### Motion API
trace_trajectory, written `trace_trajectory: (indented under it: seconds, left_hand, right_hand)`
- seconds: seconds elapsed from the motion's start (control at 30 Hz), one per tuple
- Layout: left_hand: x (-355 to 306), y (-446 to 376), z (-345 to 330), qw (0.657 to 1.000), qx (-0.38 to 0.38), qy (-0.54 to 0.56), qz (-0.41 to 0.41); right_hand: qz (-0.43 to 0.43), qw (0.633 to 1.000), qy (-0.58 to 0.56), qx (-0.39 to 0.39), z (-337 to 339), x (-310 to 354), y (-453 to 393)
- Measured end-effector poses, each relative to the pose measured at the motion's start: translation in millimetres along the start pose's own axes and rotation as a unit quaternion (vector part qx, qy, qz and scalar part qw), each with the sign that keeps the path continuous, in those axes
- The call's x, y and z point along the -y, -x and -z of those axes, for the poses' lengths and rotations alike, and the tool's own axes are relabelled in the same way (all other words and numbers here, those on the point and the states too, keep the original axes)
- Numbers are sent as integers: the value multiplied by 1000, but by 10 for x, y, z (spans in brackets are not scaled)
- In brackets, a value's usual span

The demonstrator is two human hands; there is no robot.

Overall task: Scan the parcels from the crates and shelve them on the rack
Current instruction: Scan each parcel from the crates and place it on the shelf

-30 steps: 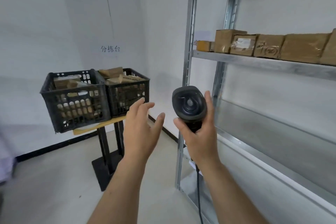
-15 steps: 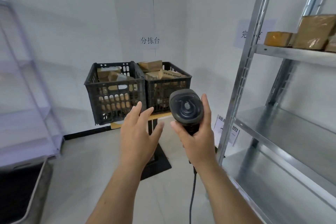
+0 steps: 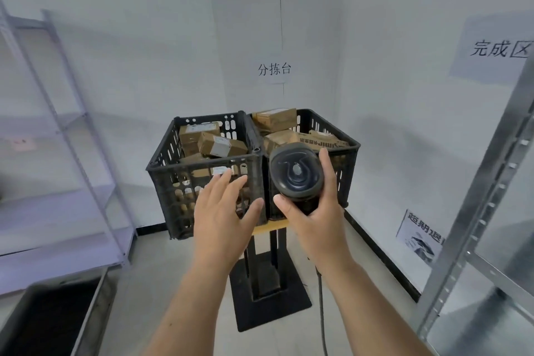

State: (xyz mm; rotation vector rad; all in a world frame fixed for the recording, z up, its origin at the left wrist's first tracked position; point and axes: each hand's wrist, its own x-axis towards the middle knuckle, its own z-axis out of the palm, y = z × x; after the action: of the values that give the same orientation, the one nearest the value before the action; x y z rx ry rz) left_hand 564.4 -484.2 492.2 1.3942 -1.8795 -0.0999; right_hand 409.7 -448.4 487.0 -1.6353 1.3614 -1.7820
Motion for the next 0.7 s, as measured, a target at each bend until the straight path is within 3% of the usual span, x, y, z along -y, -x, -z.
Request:
trace_trajectory:
  seconds: [0.3, 0.7]
  left_hand:
    - [735, -872, -131, 997, 22, -73, -15]
    - [1891, -2372, -195, 995, 61, -65, -47]
  right_hand:
    - [-13, 1000, -2, 13, -628, -536, -829]
    - [-18, 999, 30, -34, -1780, -880, -1943]
